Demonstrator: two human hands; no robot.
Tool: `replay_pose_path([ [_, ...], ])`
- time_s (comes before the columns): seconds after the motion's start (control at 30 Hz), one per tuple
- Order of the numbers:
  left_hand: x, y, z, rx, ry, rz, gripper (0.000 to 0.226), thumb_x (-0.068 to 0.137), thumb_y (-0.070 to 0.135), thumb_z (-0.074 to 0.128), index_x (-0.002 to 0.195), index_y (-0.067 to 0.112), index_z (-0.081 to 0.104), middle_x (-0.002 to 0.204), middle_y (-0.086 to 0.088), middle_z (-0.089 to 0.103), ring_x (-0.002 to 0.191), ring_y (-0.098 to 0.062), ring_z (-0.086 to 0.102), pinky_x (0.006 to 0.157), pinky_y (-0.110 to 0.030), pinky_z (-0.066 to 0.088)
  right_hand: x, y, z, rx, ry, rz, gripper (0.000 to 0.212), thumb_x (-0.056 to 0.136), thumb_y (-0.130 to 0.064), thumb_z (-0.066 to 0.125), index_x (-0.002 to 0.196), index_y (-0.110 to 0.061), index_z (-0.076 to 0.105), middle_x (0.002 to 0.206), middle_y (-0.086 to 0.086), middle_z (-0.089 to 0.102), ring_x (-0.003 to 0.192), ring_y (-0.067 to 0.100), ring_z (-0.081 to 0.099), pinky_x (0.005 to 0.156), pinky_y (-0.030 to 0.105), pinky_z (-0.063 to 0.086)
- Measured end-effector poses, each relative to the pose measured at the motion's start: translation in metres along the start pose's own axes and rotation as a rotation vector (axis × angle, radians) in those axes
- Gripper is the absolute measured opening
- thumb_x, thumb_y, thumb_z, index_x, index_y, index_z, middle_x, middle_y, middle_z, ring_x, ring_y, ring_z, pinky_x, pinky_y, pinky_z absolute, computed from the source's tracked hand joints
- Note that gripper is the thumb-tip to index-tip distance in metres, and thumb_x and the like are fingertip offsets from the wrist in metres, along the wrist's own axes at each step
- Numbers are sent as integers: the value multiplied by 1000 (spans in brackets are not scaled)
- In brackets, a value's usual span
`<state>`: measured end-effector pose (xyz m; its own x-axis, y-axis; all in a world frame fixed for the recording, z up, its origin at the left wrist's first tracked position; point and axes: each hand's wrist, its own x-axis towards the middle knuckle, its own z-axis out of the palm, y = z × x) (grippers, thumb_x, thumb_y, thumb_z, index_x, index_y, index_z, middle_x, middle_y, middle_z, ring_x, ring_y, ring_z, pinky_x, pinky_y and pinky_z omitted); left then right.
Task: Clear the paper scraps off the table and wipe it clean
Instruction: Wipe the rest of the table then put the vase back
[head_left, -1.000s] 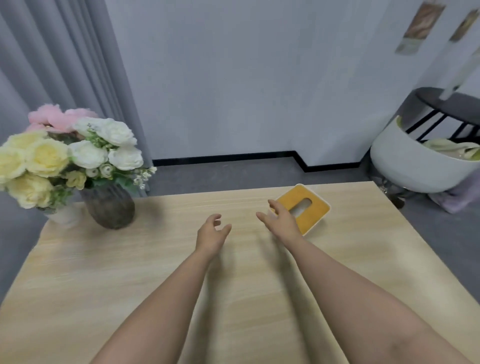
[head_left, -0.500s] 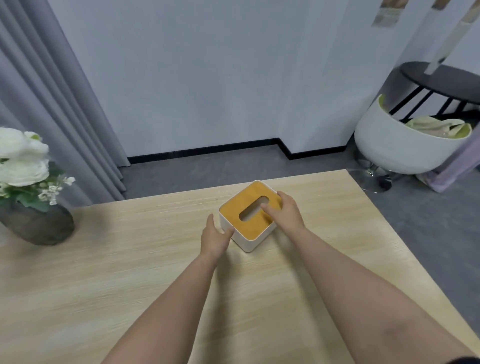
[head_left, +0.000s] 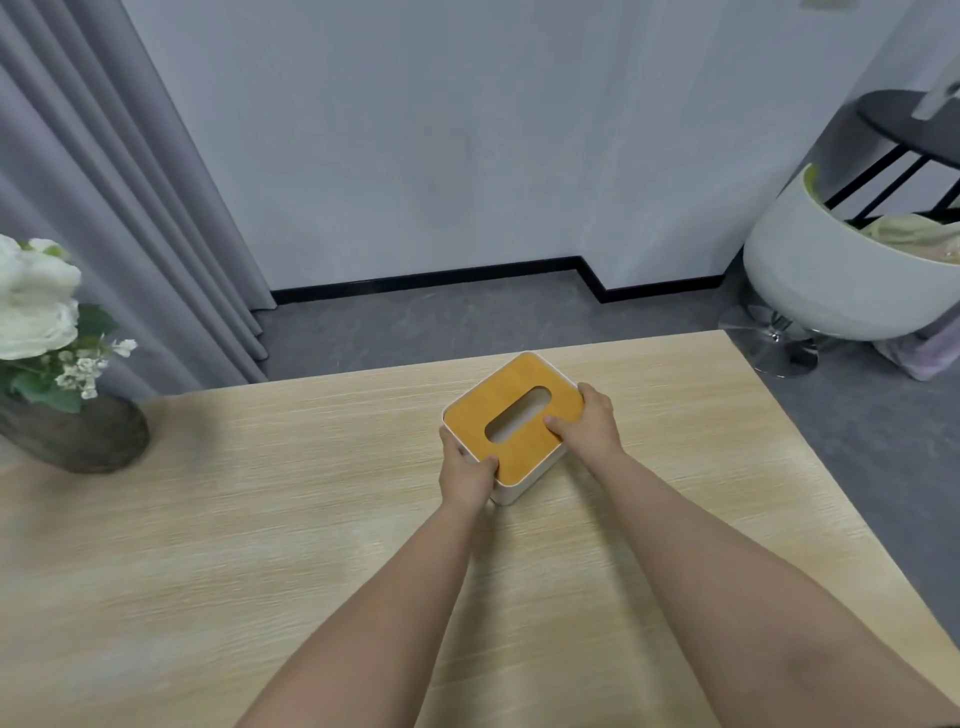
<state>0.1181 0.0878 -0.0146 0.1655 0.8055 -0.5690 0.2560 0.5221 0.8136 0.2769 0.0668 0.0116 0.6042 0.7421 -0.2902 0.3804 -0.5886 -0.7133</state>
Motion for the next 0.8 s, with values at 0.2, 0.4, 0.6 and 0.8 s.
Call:
replay_pose_path([
  [0.2,-10,-1,-36,-72,80,36,68,80,-1,56,134,34,34,119,-2,56,103,-29,60,90,-49,51,-18,-22,14,49,-50,-58,67,81,-14,71,138,-9,36,137,9,36,117,22,47,92,26,37],
  [0.4,-26,0,-116,-135,190,54,68,81,-6,56,135,32,39,118,-6,55,103,-31,59,86,-49,53,-49,-68,62,63,-130,-134,59,81,-13,69,133,-9,40,134,8,38,101,14,45,83,22,35],
  [0.6,-47,-15,-211,-246,245,27,62,85,-12,51,129,31,43,108,-7,56,91,-26,58,76,-41,53,-95,-114,133,50,-191,-213,58,82,-10,67,134,-8,41,136,9,39,115,21,48,85,19,33],
  [0.8,-60,-39,-320,-301,340,-14,74,85,-12,54,144,25,31,125,-11,54,102,-27,55,69,-35,51,-146,-155,218,41,-249,-269,58,83,-8,66,136,-8,42,136,9,41,118,21,47,88,17,32],
])
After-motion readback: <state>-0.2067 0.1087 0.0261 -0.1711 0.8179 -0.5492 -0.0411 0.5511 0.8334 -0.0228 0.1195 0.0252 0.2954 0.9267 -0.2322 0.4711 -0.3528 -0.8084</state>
